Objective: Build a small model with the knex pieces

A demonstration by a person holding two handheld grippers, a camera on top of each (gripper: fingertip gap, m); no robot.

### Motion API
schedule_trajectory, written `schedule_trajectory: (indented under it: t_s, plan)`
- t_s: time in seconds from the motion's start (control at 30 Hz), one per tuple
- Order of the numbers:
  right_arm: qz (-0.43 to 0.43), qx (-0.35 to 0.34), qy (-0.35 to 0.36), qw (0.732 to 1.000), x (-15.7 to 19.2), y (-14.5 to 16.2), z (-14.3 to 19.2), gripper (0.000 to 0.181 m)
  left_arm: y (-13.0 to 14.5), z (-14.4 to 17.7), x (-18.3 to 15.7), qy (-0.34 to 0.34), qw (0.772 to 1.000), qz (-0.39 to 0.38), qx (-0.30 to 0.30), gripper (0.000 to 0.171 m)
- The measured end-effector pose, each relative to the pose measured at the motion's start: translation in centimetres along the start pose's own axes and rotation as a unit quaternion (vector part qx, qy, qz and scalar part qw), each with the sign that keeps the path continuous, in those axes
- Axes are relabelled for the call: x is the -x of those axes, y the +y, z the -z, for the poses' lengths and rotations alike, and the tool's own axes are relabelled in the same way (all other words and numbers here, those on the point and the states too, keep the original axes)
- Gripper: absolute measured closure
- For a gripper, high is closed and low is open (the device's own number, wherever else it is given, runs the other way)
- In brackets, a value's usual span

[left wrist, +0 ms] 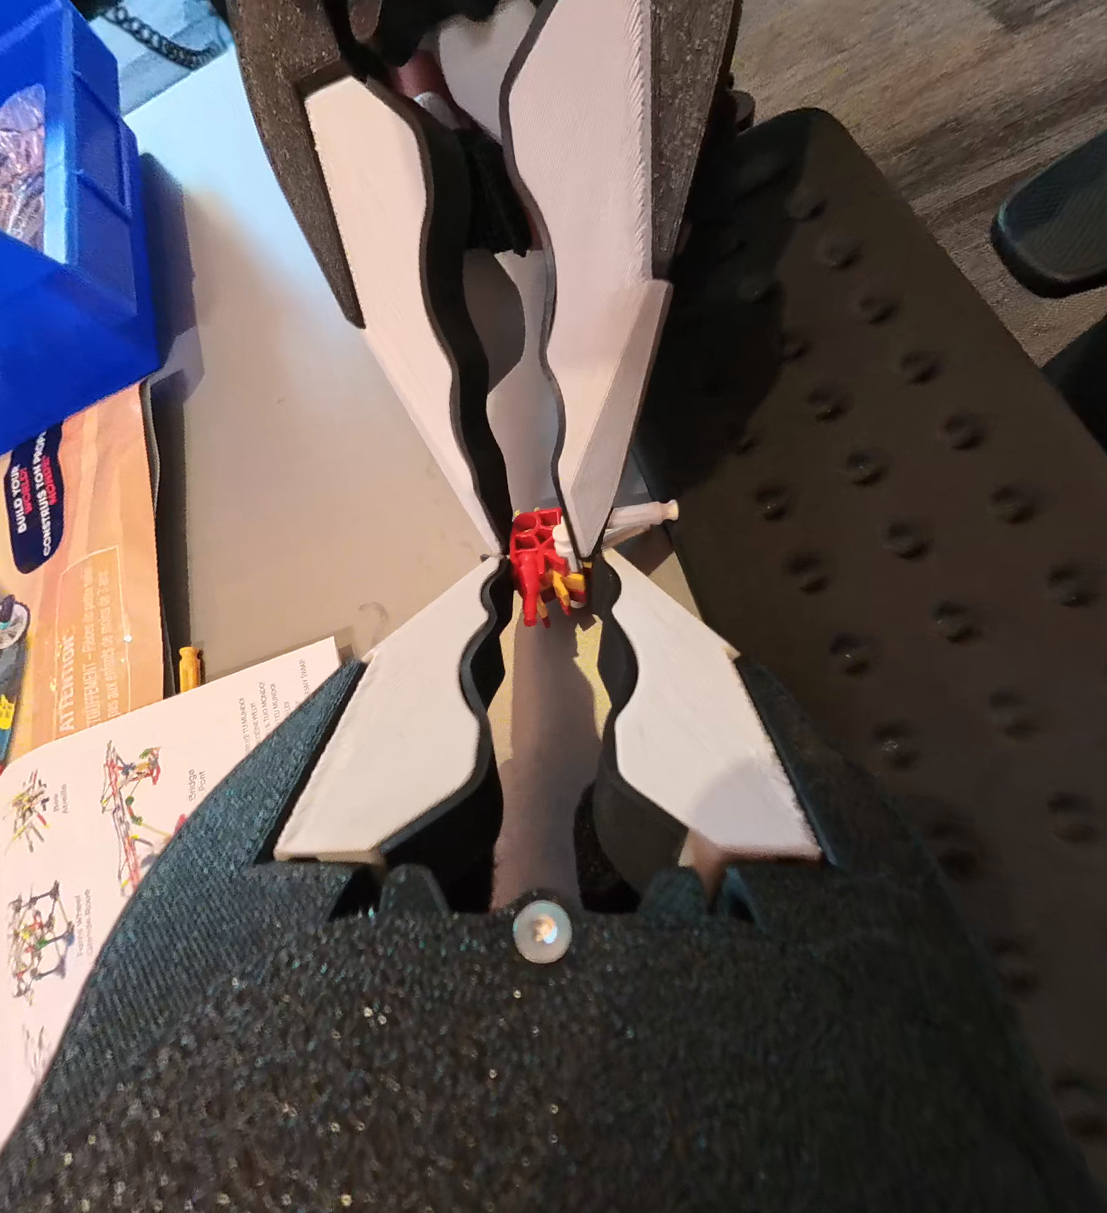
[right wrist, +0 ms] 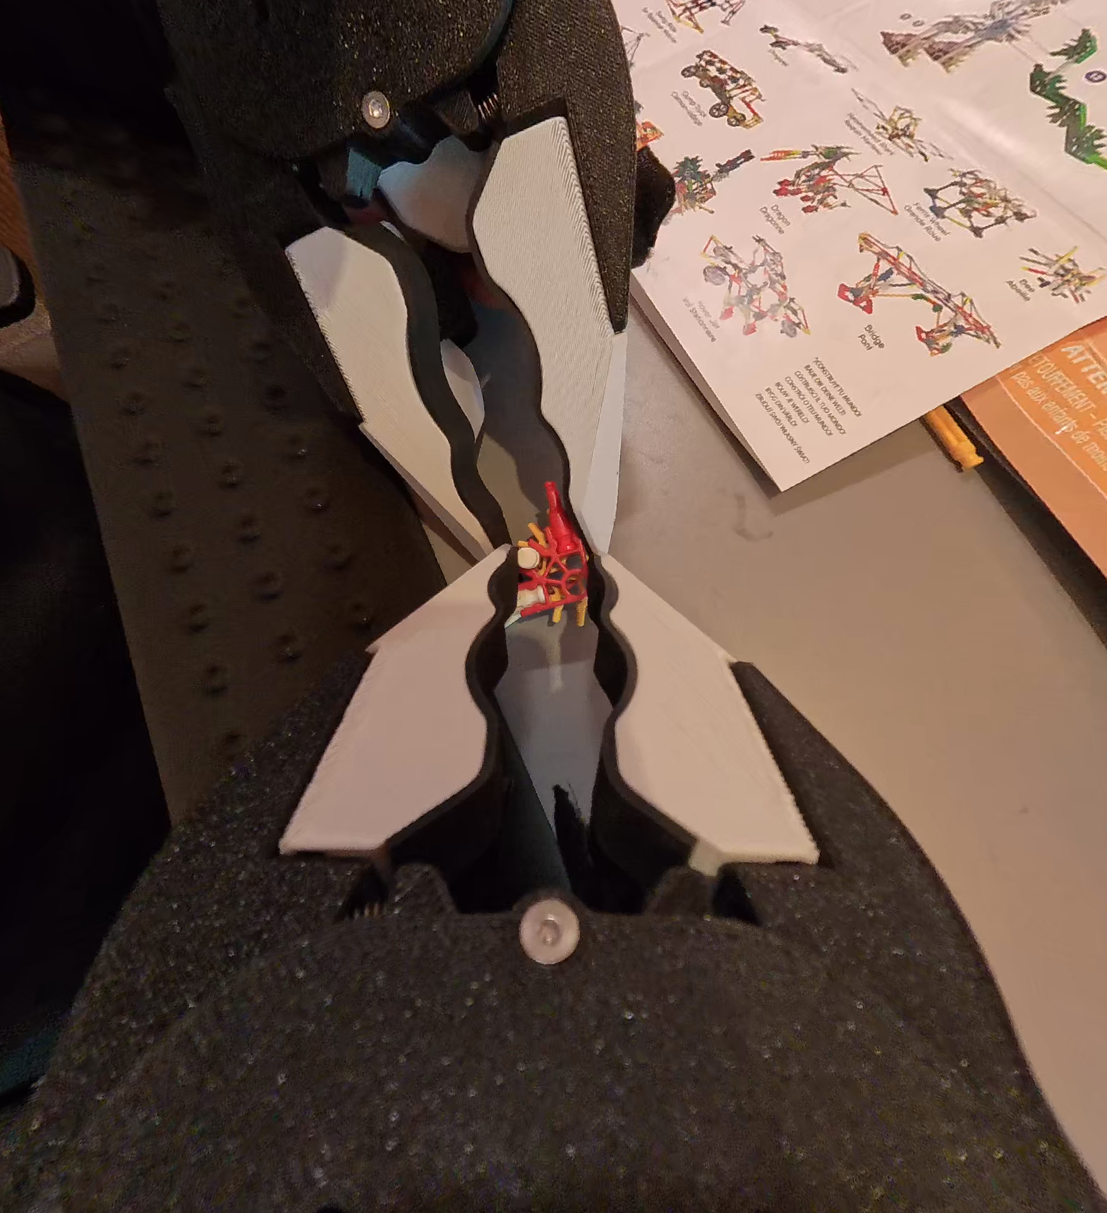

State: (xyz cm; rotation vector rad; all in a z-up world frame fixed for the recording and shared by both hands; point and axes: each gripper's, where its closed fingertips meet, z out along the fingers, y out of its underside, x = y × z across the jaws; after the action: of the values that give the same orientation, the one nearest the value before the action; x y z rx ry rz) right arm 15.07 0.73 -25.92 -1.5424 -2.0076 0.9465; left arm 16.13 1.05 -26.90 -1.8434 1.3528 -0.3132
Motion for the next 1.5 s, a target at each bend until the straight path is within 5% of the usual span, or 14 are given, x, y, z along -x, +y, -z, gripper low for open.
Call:
schedule_trajectory:
  t_s: [0.57, 0.83, 1.5]
  plan:
    - [0.017, -0.004, -0.001, 1.0, 0.1, -0.2, 0.0, 0.164, -0.1, -0.1, 0.0, -0.061, 0.997, -0.024, 0.028, 0.156]
    - [0.078, 0.028, 0.066, 0.994, 0.2, -0.4, -0.2, 0.159, 0.6, 0.6, -0.3, -0.108, 0.991, -0.036, 0.065, 0.148]
    - [0.102, 0.023, 0.088, 0.991, 1.5, -0.4, -0.2, 0.163, 0.1, 0.7, -1.0, -0.123, 0.988, -0.078, 0.051, 0.157]
